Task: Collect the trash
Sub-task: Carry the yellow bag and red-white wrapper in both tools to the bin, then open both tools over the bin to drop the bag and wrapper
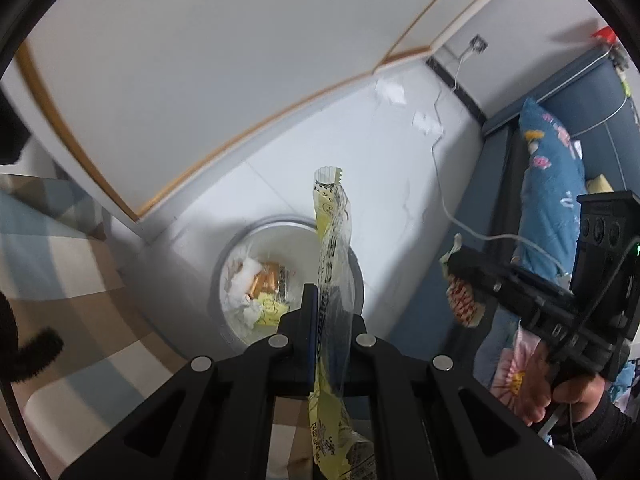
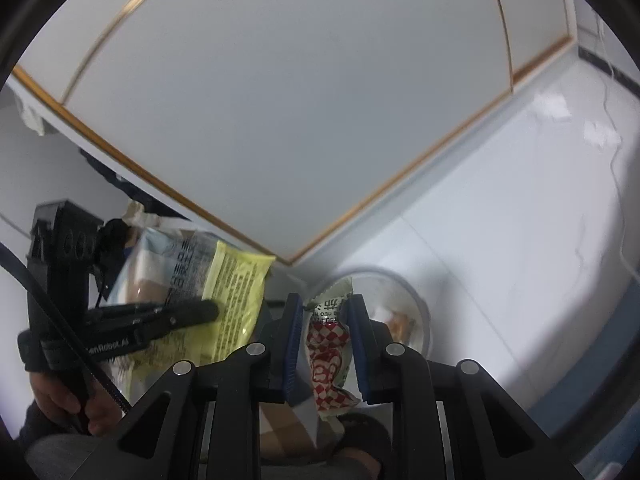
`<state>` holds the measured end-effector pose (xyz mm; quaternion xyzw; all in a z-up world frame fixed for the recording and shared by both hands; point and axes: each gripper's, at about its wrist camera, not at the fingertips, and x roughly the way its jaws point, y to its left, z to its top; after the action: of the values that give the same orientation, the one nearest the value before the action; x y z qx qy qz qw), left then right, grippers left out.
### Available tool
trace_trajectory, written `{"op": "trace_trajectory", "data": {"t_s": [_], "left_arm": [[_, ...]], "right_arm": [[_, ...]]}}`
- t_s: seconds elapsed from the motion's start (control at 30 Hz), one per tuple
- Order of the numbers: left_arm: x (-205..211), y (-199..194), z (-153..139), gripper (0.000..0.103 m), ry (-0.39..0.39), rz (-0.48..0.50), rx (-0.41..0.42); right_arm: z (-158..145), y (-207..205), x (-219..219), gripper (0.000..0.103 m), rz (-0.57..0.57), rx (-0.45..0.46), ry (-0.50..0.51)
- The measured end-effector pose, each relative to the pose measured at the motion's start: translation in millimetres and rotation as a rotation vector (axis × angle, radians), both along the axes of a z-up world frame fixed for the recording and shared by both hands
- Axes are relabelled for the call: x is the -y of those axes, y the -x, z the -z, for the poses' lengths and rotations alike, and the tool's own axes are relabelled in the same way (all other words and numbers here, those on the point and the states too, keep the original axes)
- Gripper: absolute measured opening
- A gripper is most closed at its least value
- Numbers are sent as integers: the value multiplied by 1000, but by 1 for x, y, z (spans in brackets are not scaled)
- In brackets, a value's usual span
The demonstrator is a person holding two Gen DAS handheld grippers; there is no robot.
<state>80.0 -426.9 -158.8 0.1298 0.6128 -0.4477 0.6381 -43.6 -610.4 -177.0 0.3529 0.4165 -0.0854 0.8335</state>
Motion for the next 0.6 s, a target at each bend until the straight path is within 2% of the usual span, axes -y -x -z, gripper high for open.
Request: {"op": "trace_trajectory", "data": {"t_s": [0.13,0.33,0.47,0.6], "left_arm": [[15,2,21,0,-60,21,-29],[25,-3,49,0,-146,29,-55],[25,-10,64,0,-170,3,-98],[28,-14,75,0,-184,-15,-132]], "right_arm": [[34,-7,0,22,-18,-51,-42],[71,-20,-7,22,-11,-70,-132],[91,-25,-6,22,-7,-75,-183],[102,-31,-10,22,-29,-85,-191]]}}
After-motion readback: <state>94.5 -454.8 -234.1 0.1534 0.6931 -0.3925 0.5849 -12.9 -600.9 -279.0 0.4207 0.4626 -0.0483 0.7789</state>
